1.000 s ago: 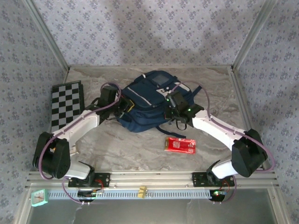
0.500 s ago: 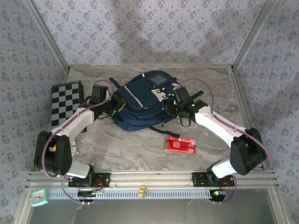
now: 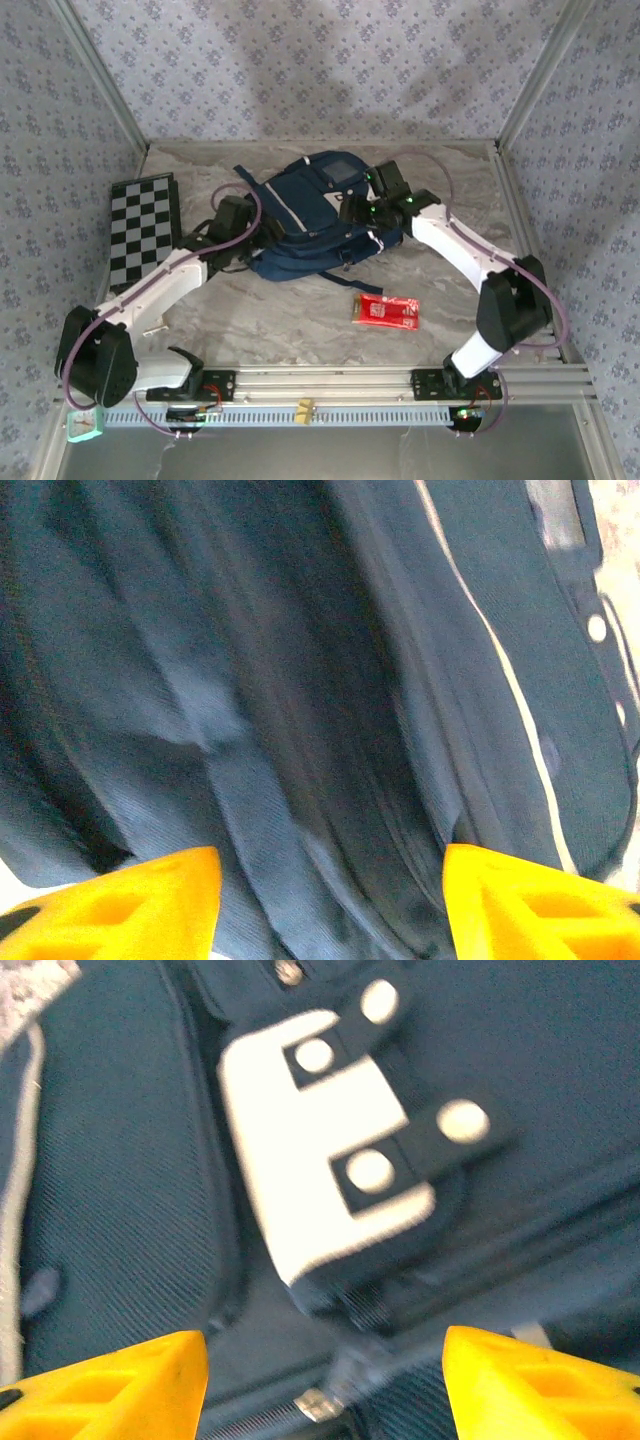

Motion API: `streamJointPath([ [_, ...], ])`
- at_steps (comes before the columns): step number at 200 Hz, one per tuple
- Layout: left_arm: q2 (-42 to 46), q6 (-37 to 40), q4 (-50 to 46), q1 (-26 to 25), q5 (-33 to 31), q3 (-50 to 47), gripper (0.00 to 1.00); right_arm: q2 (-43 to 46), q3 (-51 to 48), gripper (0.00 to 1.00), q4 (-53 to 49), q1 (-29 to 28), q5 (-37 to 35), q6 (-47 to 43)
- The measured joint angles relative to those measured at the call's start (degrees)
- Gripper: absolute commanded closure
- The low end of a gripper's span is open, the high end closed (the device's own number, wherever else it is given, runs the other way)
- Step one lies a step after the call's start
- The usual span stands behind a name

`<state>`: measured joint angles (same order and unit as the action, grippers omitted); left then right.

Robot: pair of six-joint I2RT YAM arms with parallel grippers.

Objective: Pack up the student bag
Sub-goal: Unzip the student bag at the top-center of the table.

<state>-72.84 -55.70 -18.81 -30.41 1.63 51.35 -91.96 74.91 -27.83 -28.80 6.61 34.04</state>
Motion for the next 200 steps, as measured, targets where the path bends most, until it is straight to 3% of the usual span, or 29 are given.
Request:
streamJointPath([
  [21,-0.83,-0.13,-0.83,-3.48,-2.73,2.03,0.29,-3.08,4.55,0.36,-0.44,-0.68,0.26,0.33],
  [54,-3.65,-0.07,-0.44,-4.11,-4.7,4.31,0.25,-9.42,11.65,0.45,-1.64,-1.79,1.38,1.6],
  [110,-5.6,1.25,1.64,-4.11,-5.66,4.92,0.19,-14.14,12.35,0.51,-1.99,-2.97,2.47,2.25],
  [170,-9.49,6.67,4.33,-2.36,-5.25,7.15,0.19,-15.41,12.13,0.95,-0.09,-2.58,4.74,2.32],
  [182,-10.29,7.98,5.51,-0.81,-4.22,7.37,0.19,-15.23,11.37,1.0,1.66,-2.58,5.44,2.43],
  [200,-12.0,10.32,7.34,1.31,-2.21,8.46,0.18,-14.27,8.92,1.0,5.31,-2.27,6.6,3.87],
])
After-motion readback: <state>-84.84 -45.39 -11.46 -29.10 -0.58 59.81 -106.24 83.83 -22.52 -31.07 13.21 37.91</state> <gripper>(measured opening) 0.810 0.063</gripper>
